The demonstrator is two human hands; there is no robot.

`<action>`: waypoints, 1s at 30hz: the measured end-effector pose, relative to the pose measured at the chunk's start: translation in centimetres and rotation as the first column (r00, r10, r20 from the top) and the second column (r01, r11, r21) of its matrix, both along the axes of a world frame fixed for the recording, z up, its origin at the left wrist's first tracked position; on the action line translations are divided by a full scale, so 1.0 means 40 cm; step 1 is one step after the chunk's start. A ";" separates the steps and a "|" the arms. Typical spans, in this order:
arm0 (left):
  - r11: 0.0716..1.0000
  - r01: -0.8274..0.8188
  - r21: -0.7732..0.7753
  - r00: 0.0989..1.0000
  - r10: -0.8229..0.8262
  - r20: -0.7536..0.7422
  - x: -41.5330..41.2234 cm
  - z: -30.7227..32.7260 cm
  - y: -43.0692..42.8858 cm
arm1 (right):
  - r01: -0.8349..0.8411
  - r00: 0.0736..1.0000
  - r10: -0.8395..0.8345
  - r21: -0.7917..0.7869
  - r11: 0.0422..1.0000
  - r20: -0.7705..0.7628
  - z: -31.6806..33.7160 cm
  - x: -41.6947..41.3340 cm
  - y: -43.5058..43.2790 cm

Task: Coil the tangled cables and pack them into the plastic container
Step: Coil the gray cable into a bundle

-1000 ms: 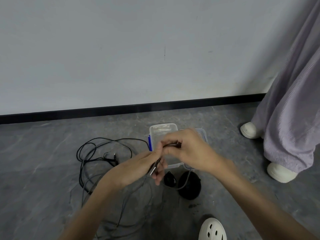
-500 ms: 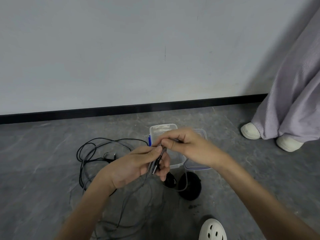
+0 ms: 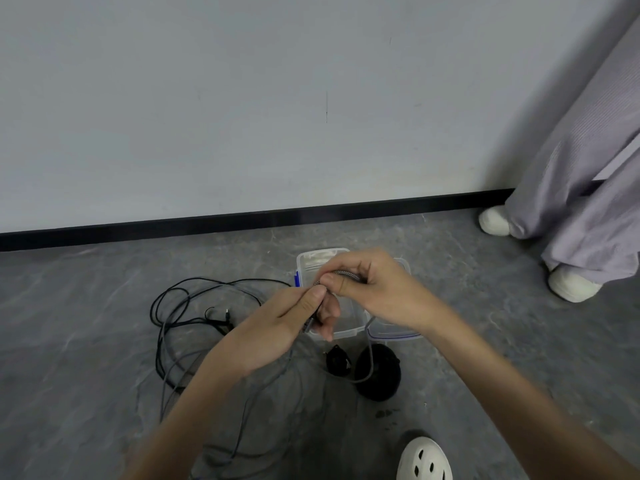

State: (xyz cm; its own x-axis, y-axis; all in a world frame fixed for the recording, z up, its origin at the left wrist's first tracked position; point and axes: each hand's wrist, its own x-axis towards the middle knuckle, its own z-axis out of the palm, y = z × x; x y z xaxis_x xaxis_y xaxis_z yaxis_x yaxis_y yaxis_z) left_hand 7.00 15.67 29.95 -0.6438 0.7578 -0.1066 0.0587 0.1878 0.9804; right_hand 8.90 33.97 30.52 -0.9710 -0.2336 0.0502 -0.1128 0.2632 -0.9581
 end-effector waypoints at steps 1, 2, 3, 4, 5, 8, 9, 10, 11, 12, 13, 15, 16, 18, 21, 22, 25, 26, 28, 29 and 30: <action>1.000 -0.018 -0.021 0.999 0.017 -0.040 0.000 -0.002 0.001 | -0.008 1.000 0.009 -0.011 1.000 0.009 -0.002 0.000 0.001; 0.999 -0.035 -0.035 0.997 0.033 -0.074 0.000 -0.003 0.002 | -0.013 1.000 0.014 -0.022 1.000 0.015 -0.004 -0.001 0.002; 0.998 -0.052 -0.043 0.994 0.047 -0.102 0.000 -0.004 0.004 | -0.015 1.000 0.016 -0.032 0.999 0.015 -0.005 -0.002 0.003; 0.997 -0.066 -0.045 0.989 0.059 -0.132 0.000 -0.006 0.006 | -0.015 1.000 0.015 -0.041 0.999 0.012 -0.006 -0.002 0.004; 0.996 -0.078 -0.047 0.983 0.069 -0.168 0.000 -0.009 0.008 | -0.013 1.000 0.013 -0.046 0.999 0.004 -0.005 -0.003 0.004; 0.992 -0.097 -0.080 0.950 0.068 -0.306 -0.001 -0.020 0.012 | -0.015 1.000 0.013 -0.082 0.997 -0.027 0.001 0.000 0.003; 0.990 -0.099 -0.098 0.935 0.059 -0.351 0.000 -0.023 0.012 | -0.015 1.000 0.012 -0.094 0.995 -0.028 0.001 0.000 0.004; 0.989 -0.099 -0.111 0.921 0.049 -0.387 0.000 -0.026 0.013 | -0.013 1.000 0.010 -0.093 0.996 -0.029 0.001 -0.001 0.005; 0.988 -0.098 -0.121 0.909 0.039 -0.416 0.000 -0.030 0.012 | -0.012 1.000 0.010 -0.077 0.997 -0.028 -0.001 -0.001 0.006; 0.986 -0.100 -0.133 0.897 0.032 -0.440 0.000 -0.034 0.011 | -0.016 1.000 0.014 -0.054 0.998 -0.026 -0.003 -0.002 0.006; 0.983 -0.107 -0.147 0.884 0.026 -0.468 0.000 -0.037 0.010 | -0.016 1.000 0.015 -0.035 0.999 -0.022 -0.005 -0.002 0.006; 0.978 -0.132 -0.163 0.857 0.030 -0.515 0.001 -0.044 0.007 | 0.012 1.000 -0.013 -0.011 1.000 -0.020 -0.008 -0.001 0.006; 0.975 -0.149 -0.165 0.846 0.040 -0.531 0.000 -0.048 0.006 | 0.031 0.999 -0.031 -0.001 1.000 -0.021 -0.008 -0.001 0.007; 0.967 -0.178 -0.184 0.830 0.047 -0.556 0.001 -0.048 0.006 | 0.054 0.998 -0.054 0.008 0.999 -0.019 -0.009 -0.002 0.008; 0.971 -0.157 -0.179 0.893 0.062 -0.446 0.000 -0.043 0.010 | 0.067 0.998 -0.068 -0.023 0.997 -0.019 -0.011 -0.002 0.007; 0.975 -0.144 -0.167 0.914 0.067 -0.399 0.000 -0.039 0.011 | 0.067 0.997 -0.068 -0.044 0.997 -0.024 -0.011 -0.002 0.006; 0.985 -0.134 -0.106 0.951 0.098 -0.294 0.005 -0.022 0.014 | 0.065 0.997 -0.068 -0.099 0.993 -0.030 -0.012 -0.007 0.003; 0.988 -0.134 -0.071 0.968 0.115 -0.224 0.007 -0.017 0.015 | 0.064 0.997 -0.067 -0.119 0.991 -0.027 -0.014 -0.010 0.002; 0.991 -0.133 0.022 0.991 0.133 0.005 0.010 -0.009 0.016 | 0.067 0.997 -0.071 -0.174 0.982 -0.016 -0.019 -0.014 -0.002; 0.990 -0.124 0.059 0.988 0.118 0.101 0.010 -0.007 0.014 | 0.069 0.997 -0.072 -0.199 0.978 -0.008 -0.021 -0.016 -0.004; 0.990 -0.115 0.084 0.983 0.101 0.156 0.009 -0.007 0.013 | 0.070 0.997 -0.072 -0.215 0.974 -0.001 -0.024 -0.016 -0.006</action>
